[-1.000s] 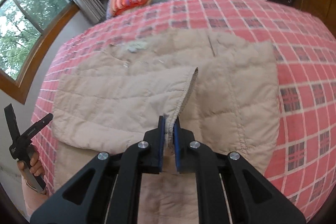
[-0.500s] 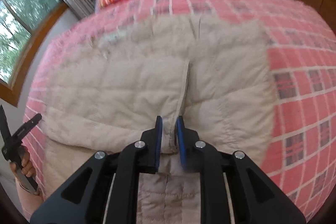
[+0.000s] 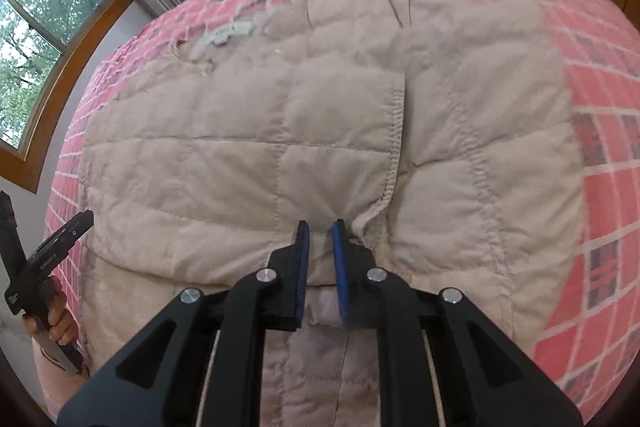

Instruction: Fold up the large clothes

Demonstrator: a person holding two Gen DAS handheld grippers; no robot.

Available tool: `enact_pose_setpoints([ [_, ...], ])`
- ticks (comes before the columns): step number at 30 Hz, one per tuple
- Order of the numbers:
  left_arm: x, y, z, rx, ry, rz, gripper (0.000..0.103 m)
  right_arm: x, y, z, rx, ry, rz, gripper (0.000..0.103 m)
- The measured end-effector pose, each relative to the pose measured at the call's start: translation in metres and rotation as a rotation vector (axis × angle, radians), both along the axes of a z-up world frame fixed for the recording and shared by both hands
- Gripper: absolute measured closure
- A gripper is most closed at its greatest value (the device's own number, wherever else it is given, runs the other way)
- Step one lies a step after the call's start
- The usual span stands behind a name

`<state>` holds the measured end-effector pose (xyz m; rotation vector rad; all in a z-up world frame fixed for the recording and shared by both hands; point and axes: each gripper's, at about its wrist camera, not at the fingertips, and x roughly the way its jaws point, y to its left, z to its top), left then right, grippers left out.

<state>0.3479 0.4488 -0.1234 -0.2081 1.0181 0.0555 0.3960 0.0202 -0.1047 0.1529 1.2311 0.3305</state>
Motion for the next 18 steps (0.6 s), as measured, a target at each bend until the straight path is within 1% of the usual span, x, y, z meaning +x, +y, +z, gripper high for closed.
enact_pose_setpoints([
  [2, 0.0, -0.001, 0.001, 0.008, 0.001, 0.004, 0.036, 0.002, 0.003, -0.001, -0.014, 0.001, 0.0, 0.091],
  [4, -0.002, -0.002, 0.006, 0.018, 0.008, 0.008, 0.037, 0.0, 0.005, 0.005, -0.02, -0.008, -0.005, 0.09],
  [5, -0.004, -0.002, 0.01, 0.019, 0.008, 0.011, 0.037, -0.004, 0.003, 0.011, -0.009, -0.022, -0.006, 0.088],
  [7, -0.018, 0.002, 0.028, -0.003, -0.027, -0.004, 0.037, -0.02, -0.004, 0.028, 0.036, -0.06, 0.012, 0.085],
  [8, -0.031, 0.005, 0.04, 0.0, -0.049, -0.018, 0.034, -0.031, -0.009, 0.038, 0.056, -0.083, 0.031, 0.083],
  [9, -0.043, 0.008, 0.049, 0.008, -0.063, -0.029, 0.027, -0.045, -0.015, 0.048, 0.063, -0.107, 0.048, 0.077],
  [10, -0.054, 0.011, 0.056, 0.013, -0.074, -0.041, 0.024, -0.057, -0.021, 0.055, 0.059, -0.127, 0.059, 0.073],
  [11, -0.07, 0.014, 0.063, 0.021, -0.084, -0.059, 0.02, -0.067, -0.026, 0.059, 0.052, -0.14, 0.065, 0.064],
  [12, -0.08, 0.016, 0.067, 0.032, -0.085, -0.07, 0.019, -0.085, -0.035, 0.066, 0.04, -0.159, 0.075, 0.059],
  [13, -0.098, 0.02, 0.07, 0.054, -0.08, -0.08, 0.018, -0.098, -0.041, 0.069, 0.034, -0.17, 0.083, 0.059],
  [15, -0.129, 0.026, 0.071, 0.077, -0.064, -0.092, 0.012, -0.124, -0.055, 0.071, 0.024, -0.178, 0.091, 0.056],
  [18, -0.17, 0.032, 0.066, 0.072, -0.016, -0.112, 0.008, -0.164, -0.075, 0.066, 0.036, -0.151, 0.092, 0.054],
])
